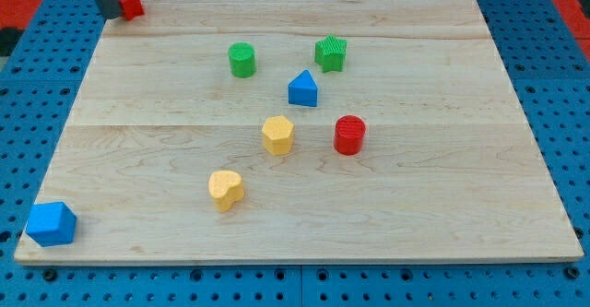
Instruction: Move your arm slightly down and a bit up
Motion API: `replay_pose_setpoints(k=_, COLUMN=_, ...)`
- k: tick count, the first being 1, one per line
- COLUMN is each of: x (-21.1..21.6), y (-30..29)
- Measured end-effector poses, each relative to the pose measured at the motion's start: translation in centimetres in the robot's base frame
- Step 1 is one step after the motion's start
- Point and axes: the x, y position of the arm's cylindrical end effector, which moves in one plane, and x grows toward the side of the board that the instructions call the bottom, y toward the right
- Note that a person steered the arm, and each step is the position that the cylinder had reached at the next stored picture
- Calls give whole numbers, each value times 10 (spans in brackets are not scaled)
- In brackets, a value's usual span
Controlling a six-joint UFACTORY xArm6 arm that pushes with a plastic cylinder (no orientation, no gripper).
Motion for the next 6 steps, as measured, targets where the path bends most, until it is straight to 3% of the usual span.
replay_pose_setpoints(k=2, x=-8, y=-1)
replay_pose_setpoints(k=4, x=51, y=26)
replay_pose_setpoints(k=6, x=60, y=40)
